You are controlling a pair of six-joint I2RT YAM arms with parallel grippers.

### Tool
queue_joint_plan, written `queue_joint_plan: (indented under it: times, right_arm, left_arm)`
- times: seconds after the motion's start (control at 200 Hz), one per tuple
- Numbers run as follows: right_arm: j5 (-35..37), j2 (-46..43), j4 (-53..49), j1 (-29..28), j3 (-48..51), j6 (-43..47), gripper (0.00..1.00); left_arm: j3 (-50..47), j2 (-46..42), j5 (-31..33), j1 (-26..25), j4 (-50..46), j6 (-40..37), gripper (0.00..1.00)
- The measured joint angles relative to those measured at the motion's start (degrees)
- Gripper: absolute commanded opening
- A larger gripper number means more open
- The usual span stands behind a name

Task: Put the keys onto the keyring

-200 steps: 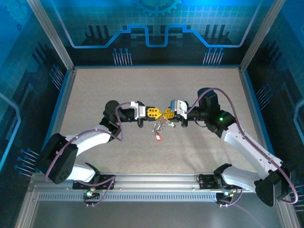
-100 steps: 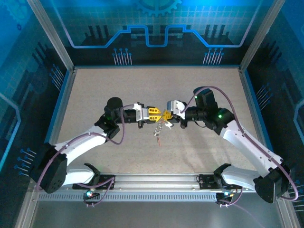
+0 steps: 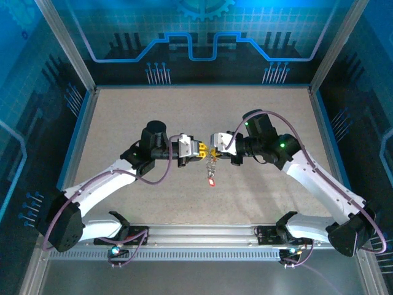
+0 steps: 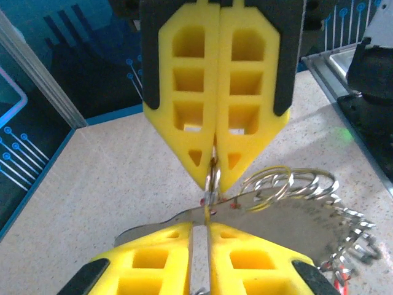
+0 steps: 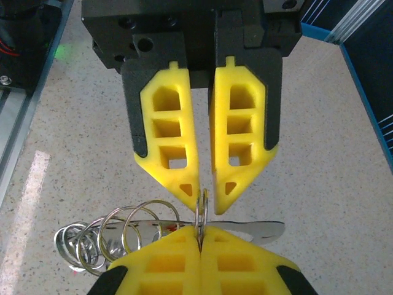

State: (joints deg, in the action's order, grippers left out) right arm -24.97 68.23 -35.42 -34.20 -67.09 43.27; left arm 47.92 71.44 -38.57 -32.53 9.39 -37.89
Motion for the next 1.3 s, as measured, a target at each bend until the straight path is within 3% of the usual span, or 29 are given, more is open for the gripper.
queue_joint_plan:
  times: [0.215, 0.93, 1.301]
  right_arm:
    - [0.55, 0.31, -1.01, -0.37, -1.27, 1.75, 0.00]
    - [2.49, 0.42, -0.11, -0.81, -0.59, 1.97, 0.00]
    - [3.08, 0.22, 1.33, -0.81, 1.33, 1.75, 0.00]
  left_arm:
    - [2.71, 0.00, 0.90, 0.00, -4.44, 0.02, 0.17]
    - [3.54, -1.75, -0.24, 0.00, -5.55, 5.38, 0.31]
    - [6.60, -1.11, -0.35, -0.07, -5.73, 9.03, 0.27]
